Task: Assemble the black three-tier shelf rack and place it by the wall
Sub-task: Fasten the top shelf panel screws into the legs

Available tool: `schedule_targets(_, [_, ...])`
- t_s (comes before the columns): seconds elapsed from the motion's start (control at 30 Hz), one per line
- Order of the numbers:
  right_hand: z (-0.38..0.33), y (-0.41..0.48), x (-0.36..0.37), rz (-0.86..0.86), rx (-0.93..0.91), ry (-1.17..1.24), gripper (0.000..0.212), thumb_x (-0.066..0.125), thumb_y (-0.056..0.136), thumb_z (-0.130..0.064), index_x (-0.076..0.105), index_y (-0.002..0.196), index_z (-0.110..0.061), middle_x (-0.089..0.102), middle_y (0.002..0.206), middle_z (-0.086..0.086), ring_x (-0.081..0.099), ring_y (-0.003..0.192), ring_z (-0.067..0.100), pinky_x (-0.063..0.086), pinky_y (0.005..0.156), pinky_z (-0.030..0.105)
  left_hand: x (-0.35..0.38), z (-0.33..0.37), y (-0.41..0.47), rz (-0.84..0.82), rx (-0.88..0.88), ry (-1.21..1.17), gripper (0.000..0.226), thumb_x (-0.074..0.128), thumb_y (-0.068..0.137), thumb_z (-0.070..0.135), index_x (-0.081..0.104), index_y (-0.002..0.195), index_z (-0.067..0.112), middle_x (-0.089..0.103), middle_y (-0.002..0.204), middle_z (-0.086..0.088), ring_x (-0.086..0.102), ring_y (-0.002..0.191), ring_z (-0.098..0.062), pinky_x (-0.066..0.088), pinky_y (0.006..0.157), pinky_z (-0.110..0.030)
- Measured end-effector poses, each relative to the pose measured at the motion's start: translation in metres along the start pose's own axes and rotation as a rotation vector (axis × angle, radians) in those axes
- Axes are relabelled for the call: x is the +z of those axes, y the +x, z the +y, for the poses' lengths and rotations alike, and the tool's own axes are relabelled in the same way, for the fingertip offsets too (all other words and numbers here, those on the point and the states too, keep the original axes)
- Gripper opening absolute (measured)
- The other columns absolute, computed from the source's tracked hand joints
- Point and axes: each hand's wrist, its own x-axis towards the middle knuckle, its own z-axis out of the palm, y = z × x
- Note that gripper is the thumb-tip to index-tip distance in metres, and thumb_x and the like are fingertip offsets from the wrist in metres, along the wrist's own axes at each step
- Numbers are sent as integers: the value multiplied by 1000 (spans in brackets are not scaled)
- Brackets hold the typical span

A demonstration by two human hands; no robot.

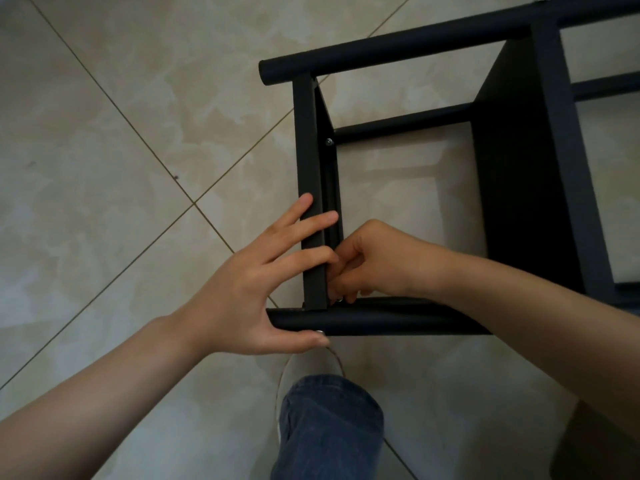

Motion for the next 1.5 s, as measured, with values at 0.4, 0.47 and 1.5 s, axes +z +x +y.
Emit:
schedule_targets(0.4, [-1, -3, -5, -82, 83, 123, 6, 74, 85, -9, 78, 89, -10, 73, 77, -1, 65, 69, 4, 54, 67, 17, 1, 0, 1, 6, 3, -8, 72, 79, 78, 54, 57, 135, 15, 33, 162, -8, 13, 156, -32, 23, 124, -33])
schedule_targets(0.47, [-1, -3, -5, -88, 117, 141, 5, 75, 84, -10, 78, 87, -12, 73, 77, -1, 65, 69, 4, 54, 68, 17, 1, 0, 1, 2, 1, -11, 71, 79, 78, 53, 57, 135, 16, 32, 163, -7, 12, 156, -32, 23, 124, -33])
schedule_targets(1.5, [-3, 8, -11, -313, 309, 272, 12, 69, 89, -9, 75, 83, -18, 72, 80, -3, 61, 73, 8, 52, 74, 22, 0, 1, 1, 0, -4, 2, 68, 76, 79, 55, 62, 131, 12, 33, 162, -7, 12, 157, -30, 23, 124, -30])
